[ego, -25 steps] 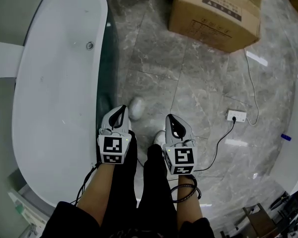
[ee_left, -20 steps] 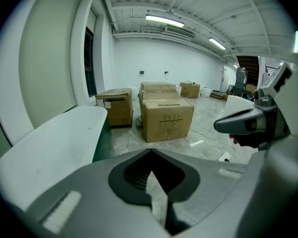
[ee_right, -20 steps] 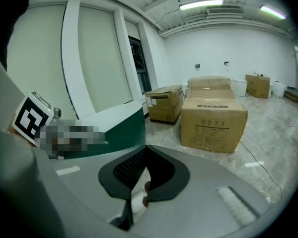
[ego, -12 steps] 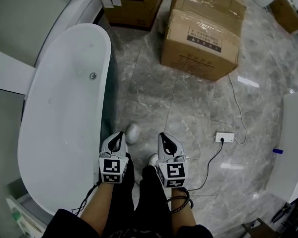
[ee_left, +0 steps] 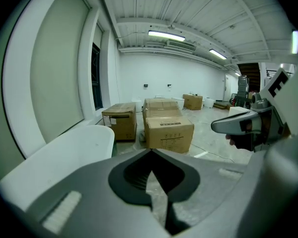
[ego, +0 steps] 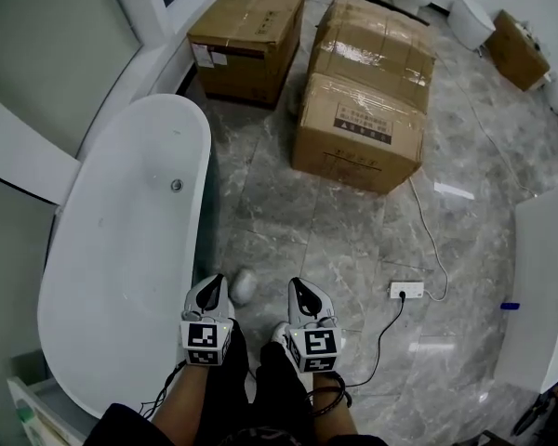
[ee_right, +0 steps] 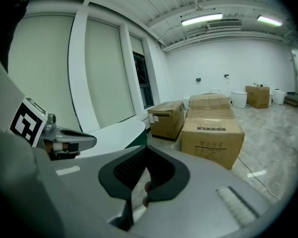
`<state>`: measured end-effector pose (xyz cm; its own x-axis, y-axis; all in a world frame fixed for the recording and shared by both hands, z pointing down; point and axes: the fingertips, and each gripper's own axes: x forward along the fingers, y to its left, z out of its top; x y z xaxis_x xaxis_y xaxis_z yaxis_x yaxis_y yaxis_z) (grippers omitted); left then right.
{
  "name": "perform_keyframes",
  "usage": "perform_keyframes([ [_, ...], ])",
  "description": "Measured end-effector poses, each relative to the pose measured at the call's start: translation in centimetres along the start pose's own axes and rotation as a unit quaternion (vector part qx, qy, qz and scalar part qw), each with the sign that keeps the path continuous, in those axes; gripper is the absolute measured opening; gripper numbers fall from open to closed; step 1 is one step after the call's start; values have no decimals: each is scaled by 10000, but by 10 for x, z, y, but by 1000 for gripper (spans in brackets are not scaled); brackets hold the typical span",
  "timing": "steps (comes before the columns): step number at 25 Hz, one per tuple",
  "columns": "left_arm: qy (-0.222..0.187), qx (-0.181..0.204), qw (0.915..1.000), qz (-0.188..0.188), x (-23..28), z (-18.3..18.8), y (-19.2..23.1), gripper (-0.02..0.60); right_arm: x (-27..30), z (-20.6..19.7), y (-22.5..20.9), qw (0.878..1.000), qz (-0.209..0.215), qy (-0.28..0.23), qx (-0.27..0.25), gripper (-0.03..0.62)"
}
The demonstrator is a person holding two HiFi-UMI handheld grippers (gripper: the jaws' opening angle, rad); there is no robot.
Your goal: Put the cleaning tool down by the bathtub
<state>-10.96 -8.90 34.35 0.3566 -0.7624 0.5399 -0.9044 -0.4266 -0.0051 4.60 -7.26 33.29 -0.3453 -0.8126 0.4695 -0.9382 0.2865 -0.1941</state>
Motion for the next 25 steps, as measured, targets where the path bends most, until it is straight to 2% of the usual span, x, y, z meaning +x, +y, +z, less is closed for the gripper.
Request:
perform_keyframes([
  [3, -75, 40, 10000, -1, -11, 15, 1, 0, -9, 13, 4, 10000, 4, -73, -52, 23],
  [10, -114, 134, 9998, -69, -32, 21, 1, 0, -23, 38, 9, 9997, 4, -234, -59, 23],
  [14, -262, 159, 9994, -178, -42, 44, -2, 1, -33, 56, 9, 9992, -21, -400, -94, 21],
  [18, -474, 462, 9978, -95, -52, 61, -1, 0, -46, 68, 5, 9984, -69, -494, -265, 20],
  [25, -763, 466, 9960, 52, -65, 89, -1, 0, -62, 91, -2, 9969, -89, -690, -354, 20],
])
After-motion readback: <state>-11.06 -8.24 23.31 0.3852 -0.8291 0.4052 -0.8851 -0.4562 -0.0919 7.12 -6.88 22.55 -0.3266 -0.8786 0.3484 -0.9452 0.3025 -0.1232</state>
